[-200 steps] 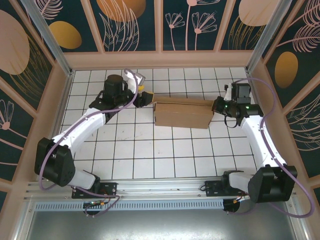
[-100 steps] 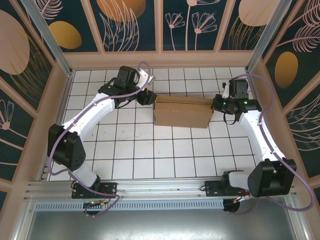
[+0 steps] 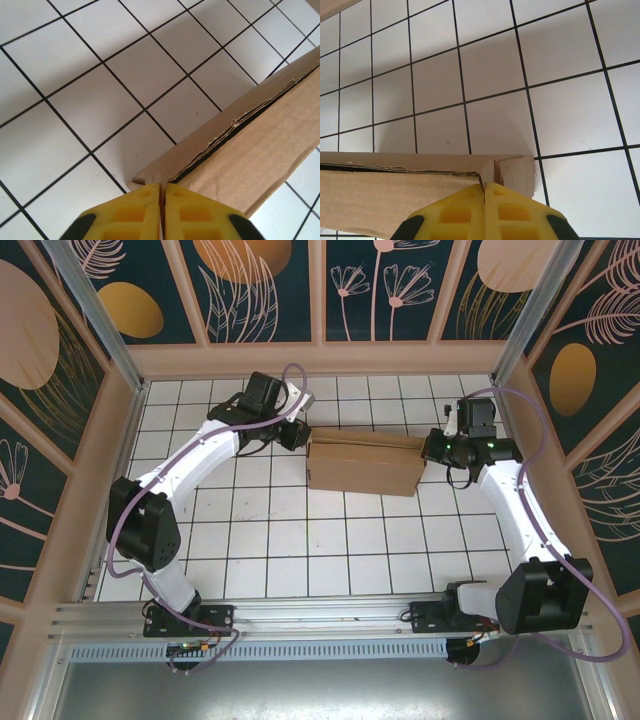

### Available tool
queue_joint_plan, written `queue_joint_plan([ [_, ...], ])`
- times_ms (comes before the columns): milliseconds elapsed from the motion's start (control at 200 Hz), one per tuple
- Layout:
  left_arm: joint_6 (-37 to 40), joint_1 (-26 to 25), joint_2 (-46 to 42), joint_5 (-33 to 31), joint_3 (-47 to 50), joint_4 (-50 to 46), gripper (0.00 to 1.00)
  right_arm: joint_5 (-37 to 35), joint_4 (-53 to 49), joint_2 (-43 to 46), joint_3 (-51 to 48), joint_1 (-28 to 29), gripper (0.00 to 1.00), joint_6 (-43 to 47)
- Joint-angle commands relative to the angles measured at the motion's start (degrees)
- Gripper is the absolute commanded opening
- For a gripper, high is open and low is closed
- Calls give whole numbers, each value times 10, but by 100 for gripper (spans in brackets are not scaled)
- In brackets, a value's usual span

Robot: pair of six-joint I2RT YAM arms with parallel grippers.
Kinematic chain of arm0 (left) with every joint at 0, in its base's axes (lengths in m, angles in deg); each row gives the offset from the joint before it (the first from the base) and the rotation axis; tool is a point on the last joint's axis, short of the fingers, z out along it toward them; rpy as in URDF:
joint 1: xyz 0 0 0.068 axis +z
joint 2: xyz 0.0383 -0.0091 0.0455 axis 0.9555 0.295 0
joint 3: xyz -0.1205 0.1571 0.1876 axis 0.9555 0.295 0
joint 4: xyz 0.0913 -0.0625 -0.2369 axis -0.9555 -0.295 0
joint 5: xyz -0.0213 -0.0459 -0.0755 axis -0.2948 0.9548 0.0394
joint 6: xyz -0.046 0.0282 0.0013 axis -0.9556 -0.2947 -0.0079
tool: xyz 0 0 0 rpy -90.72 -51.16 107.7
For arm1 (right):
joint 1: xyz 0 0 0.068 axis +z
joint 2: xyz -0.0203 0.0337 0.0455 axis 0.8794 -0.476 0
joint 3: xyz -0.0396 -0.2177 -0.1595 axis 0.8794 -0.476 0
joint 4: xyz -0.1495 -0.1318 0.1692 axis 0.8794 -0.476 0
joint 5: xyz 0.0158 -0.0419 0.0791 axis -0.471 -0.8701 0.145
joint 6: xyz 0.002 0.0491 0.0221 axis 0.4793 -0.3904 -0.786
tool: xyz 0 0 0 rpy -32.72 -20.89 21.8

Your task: Fold the paper box

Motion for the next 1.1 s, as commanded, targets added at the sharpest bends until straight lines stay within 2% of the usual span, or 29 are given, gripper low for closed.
queue_joint_plan([
  [0,-24,-1,7,18,-12,-17,4,-13,-35,-12,12,3,0,12],
  [80,-45,-1,9,19,-17,-15,1,-15,-36,-12,12,3,0,12],
  [586,-221,-1,64,40,-111,-78,0,-18,-38,-6,5,4,0,16],
  [871,-261,1,113,31,-180,-140,0,-15,-32,-6,1,4,0,15],
  [1091,-261,3,154,62,-243,-173,0,-14,-27,2,-7,4,0,14],
])
